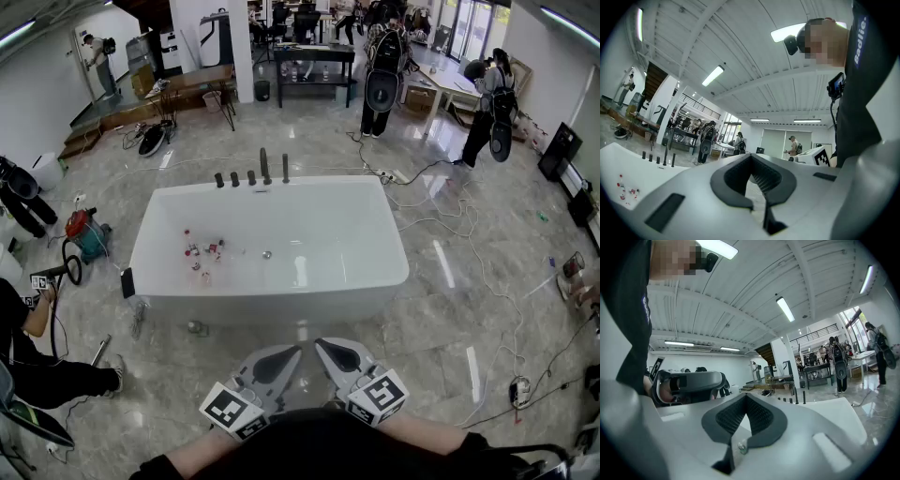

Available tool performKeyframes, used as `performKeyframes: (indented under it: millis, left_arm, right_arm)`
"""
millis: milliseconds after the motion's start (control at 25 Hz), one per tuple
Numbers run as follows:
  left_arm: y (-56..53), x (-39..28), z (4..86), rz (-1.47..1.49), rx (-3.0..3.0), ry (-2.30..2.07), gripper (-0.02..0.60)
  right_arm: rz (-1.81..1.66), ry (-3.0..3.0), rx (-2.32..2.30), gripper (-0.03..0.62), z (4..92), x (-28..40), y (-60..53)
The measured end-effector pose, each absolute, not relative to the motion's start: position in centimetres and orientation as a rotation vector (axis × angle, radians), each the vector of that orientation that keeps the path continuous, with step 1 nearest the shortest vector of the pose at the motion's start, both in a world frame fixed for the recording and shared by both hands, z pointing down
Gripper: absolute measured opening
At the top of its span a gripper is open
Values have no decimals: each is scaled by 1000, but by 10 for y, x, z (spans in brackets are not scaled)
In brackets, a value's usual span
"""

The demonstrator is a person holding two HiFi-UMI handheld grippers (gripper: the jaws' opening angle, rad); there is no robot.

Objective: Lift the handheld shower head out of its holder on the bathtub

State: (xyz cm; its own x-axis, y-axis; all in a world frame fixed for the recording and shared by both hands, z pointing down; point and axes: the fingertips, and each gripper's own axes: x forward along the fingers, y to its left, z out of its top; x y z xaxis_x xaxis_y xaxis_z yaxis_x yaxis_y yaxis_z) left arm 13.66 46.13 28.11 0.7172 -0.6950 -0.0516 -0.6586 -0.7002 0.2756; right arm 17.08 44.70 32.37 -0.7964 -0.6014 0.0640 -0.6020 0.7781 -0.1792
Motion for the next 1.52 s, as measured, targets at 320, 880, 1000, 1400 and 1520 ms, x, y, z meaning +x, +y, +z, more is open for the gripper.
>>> performKeyframes:
  millis: [320, 880, 1000, 1400, 1520]
  left_arm:
    - [458, 135, 285, -216, 2686, -1085, 0]
    - [428, 160, 292, -204, 2672, -1192, 0]
    - [413, 158, 295, -215, 2654, -1223, 0]
    - [277, 95, 312, -254, 2676, -1226, 0]
    - [214, 60, 315, -275, 2727, -1187, 0]
  right_arm:
    - [312, -2970, 990, 0, 326, 169, 444]
    - [353, -2965, 1021, 2, 346, 218, 403]
    - [345, -2957, 1042, 2, 347, 226, 382]
    - [277, -2919, 1116, 2, 363, 179, 241]
    - [258, -2914, 1170, 2, 364, 144, 178]
